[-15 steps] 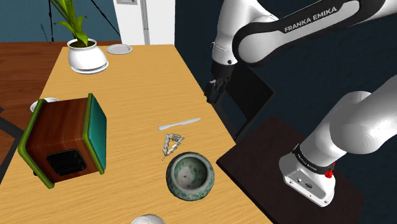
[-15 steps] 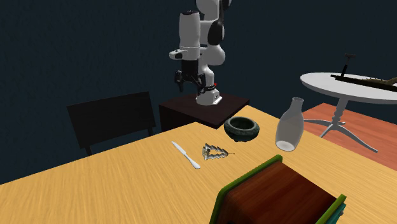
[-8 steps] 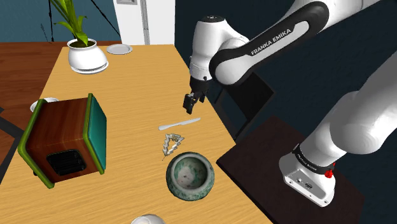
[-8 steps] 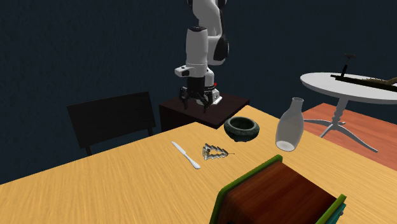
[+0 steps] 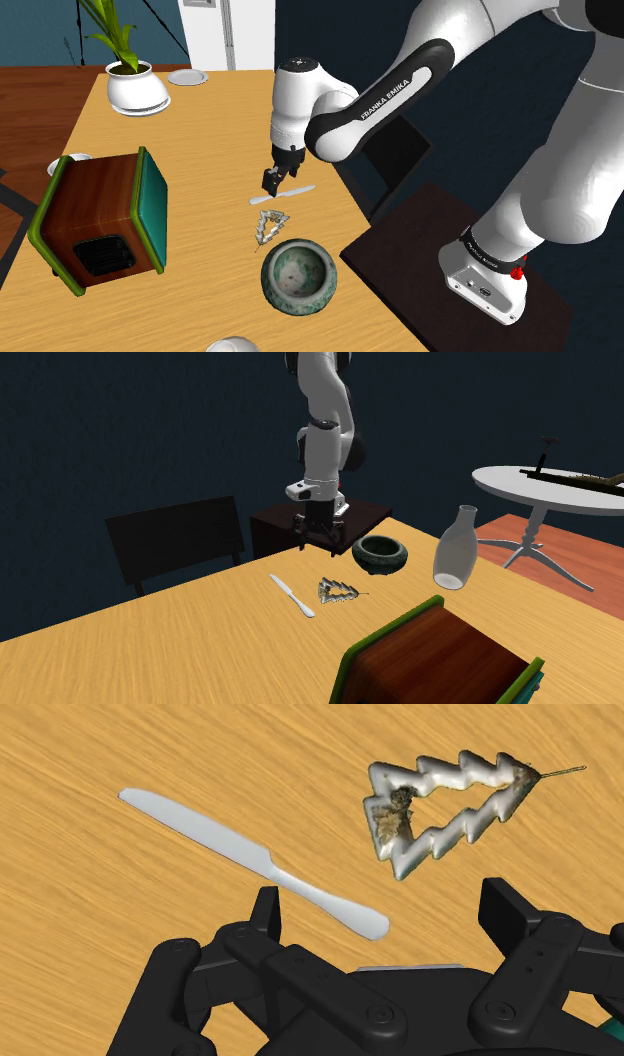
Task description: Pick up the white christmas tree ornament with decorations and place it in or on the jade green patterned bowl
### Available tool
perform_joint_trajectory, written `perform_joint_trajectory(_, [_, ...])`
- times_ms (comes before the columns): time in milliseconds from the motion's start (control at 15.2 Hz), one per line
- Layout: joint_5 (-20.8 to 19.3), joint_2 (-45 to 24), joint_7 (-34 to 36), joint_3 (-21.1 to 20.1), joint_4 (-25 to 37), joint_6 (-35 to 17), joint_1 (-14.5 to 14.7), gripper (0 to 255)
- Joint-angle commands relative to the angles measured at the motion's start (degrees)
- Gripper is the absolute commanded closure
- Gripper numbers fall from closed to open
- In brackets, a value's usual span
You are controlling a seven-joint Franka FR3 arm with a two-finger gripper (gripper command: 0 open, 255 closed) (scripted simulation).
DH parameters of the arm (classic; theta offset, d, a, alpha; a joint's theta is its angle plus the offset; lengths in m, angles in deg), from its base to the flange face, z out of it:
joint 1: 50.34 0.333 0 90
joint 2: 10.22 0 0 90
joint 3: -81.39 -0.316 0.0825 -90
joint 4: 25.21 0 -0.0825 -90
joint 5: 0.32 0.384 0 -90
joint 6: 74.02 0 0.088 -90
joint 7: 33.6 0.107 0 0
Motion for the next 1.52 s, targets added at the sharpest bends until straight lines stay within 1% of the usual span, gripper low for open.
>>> perform_joint_trajectory(0, [-1.2,-1.5,0.8,0.5,0.0,-1.4,0.3,0])
perform_joint_trajectory(264, [-3.1,-4.0,2.2,1.5,0.2,-3.5,1.0,0])
perform_joint_trajectory(726, [-3.1,-4.0,2.2,1.5,0.2,-3.5,1.0,0])
perform_joint_trajectory(792, [-3.1,-4.0,2.2,1.5,0.2,-3.5,1.0,255])
perform_joint_trajectory(1386, [-3.1,-4.0,2.2,1.5,0.2,-3.5,1.0,255])
perform_joint_trajectory(1452, [-3.1,-4.0,2.2,1.5,0.2,-3.5,1.0,0])
